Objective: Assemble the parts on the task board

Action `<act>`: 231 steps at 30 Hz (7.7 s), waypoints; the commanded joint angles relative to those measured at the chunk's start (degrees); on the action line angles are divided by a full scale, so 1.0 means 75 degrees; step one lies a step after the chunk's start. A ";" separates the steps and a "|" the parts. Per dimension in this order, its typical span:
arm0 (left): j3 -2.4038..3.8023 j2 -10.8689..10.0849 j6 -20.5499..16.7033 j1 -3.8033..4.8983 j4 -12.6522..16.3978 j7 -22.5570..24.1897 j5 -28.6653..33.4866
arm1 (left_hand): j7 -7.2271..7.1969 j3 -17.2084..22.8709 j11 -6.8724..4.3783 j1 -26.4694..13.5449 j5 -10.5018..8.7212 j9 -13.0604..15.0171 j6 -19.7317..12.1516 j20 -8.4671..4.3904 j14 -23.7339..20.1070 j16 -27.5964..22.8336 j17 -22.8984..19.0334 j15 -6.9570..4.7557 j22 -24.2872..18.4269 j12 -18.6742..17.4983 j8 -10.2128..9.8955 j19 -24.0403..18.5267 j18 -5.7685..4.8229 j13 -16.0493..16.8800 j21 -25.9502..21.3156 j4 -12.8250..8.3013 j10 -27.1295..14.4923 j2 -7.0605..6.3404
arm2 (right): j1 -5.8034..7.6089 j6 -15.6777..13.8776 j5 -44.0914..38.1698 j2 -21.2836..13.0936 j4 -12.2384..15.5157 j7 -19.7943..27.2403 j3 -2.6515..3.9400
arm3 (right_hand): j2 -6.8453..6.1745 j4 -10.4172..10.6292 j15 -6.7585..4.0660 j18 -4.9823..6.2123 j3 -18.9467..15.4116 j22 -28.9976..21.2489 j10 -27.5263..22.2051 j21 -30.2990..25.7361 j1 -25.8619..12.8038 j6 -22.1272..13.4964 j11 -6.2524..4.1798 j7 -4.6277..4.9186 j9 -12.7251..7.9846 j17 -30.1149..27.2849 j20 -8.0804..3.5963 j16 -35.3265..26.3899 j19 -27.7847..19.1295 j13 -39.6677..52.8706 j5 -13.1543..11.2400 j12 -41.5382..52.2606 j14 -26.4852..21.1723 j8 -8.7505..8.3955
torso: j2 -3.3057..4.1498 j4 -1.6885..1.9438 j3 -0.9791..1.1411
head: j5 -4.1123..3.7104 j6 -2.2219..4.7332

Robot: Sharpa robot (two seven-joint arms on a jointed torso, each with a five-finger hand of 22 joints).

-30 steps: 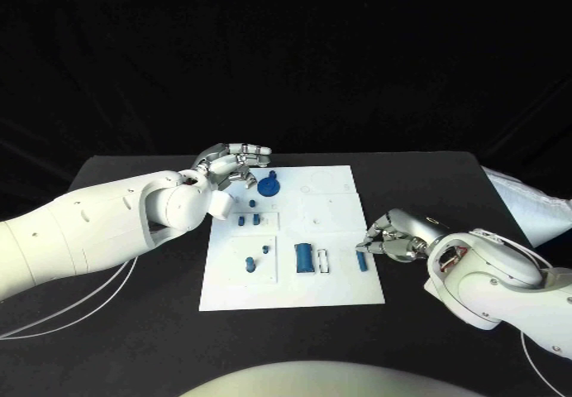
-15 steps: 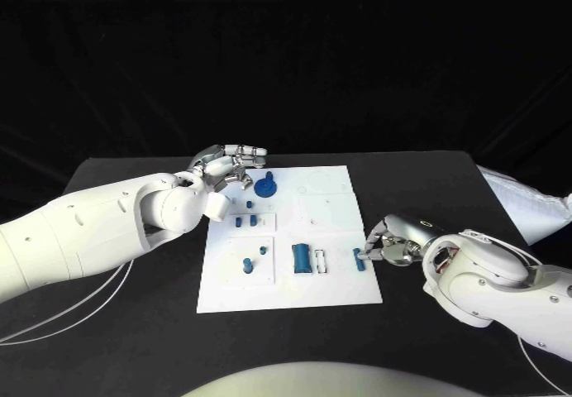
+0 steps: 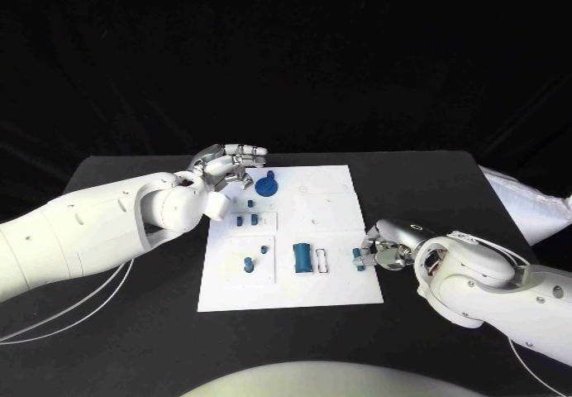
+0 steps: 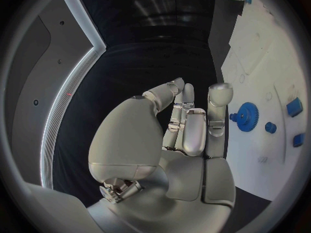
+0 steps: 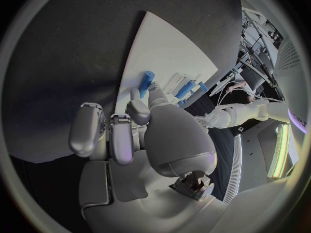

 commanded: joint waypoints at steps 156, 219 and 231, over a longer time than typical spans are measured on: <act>0.0005 0.0024 0.0140 0.0000 0.0033 0.0010 0.0018 | -0.0003 0.0012 -0.0009 -0.0006 -0.0004 -0.0019 -0.0063 0.0014 -0.0017 0.0003 0.0016 0.0013 -0.0008 -0.0022 0.0065 -0.0054 -0.0003 -0.0008 -0.0022 0.0035 -0.0024 0.0044 | -0.0012 0.0291 0.1461 0.0664 0.0022 0.0260 0.0038 | -0.0968 0.0276 -0.0136 -0.0103 0.1945 0.0449 0.0570 0.0130 -0.1118 0.0711 -0.0209 -0.0267 0.0602 0.0514 -0.0094 0.0122 0.0154 0.0988 0.0037 0.0720 0.0534 -0.0031 | 0.0041 0.0113 -0.0044 | -0.0020 -0.0093; -0.0064 0.0428 -0.0329 -0.0056 -0.0998 0.0843 0.0646 | 0.0285 -0.2284 0.0801 -0.0426 0.0007 -0.0377 0.0022 0.1501 -0.4523 -0.9112 -0.7778 0.1391 -0.5656 -0.3658 -0.1604 -0.4712 0.0270 -0.2497 -0.6040 0.1925 -0.0648 0.0325 | 0.1131 0.1050 1.0406 0.2088 -0.5295 0.6764 0.0063 | -0.0623 -0.1031 0.1504 0.0647 0.3489 -0.7539 -0.2277 -0.8519 -0.0137 -0.0887 0.1230 0.0964 -0.1368 -0.8745 0.1531 -1.0451 -0.3067 -0.7637 -0.0247 -0.7492 -0.2840 -0.1224 | -0.1030 0.0124 -0.0119 | 0.0253 0.0403; -0.0059 0.0443 -0.0484 -0.0096 -0.0991 0.0712 0.0582 | -0.0304 -0.3197 0.0245 -0.4323 -0.0364 -0.0868 -0.2579 0.0647 -0.6938 -0.9842 -0.8679 0.0874 -0.7085 -0.4495 -0.2364 -0.6767 -0.0208 -0.2971 -0.6538 0.1633 -0.3368 0.0787 | 0.1103 0.0683 1.0202 0.2250 -0.5334 0.6583 0.0072 | -0.0631 -0.0908 0.1147 0.0146 0.2715 -0.8033 -0.5377 -0.9340 -0.4102 -0.3660 0.0754 0.0342 -0.2133 -0.9428 0.0856 -1.1116 -0.5969 -0.8556 -0.0794 -0.8179 -0.6061 -0.1698 | -0.1037 0.0145 -0.0078 | 0.0209 0.0519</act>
